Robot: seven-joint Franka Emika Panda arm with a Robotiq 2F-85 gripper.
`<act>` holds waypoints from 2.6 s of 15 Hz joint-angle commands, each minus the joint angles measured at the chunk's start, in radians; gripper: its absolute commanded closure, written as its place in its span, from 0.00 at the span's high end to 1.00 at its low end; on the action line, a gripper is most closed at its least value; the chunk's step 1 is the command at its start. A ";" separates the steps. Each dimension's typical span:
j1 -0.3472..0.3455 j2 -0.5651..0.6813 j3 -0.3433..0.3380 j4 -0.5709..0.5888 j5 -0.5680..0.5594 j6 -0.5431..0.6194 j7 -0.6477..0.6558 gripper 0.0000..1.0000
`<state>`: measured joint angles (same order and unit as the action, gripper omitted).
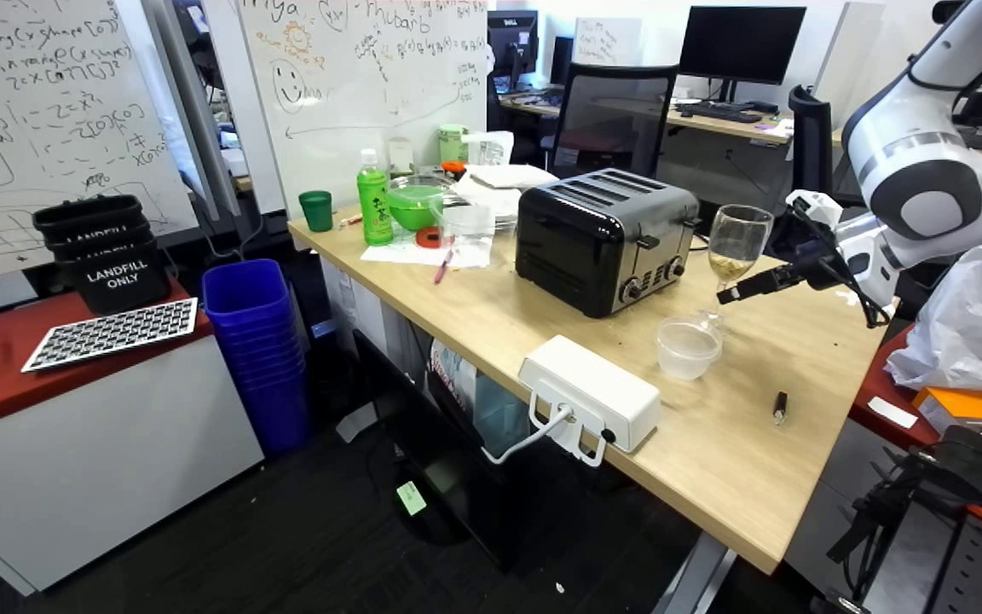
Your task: Pour the contents in the wine glass into the bowl.
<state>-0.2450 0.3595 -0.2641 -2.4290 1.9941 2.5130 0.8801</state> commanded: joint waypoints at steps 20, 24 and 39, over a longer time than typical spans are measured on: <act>-0.038 0.130 0.004 0.073 0.122 -0.137 -0.093 0.84; -0.039 0.126 0.002 0.096 0.129 -0.142 -0.103 1.00; -0.042 0.148 0.014 0.140 0.118 -0.152 -0.095 0.18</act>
<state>-0.2658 0.4986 -0.2584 -2.2978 2.0970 2.3875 0.8169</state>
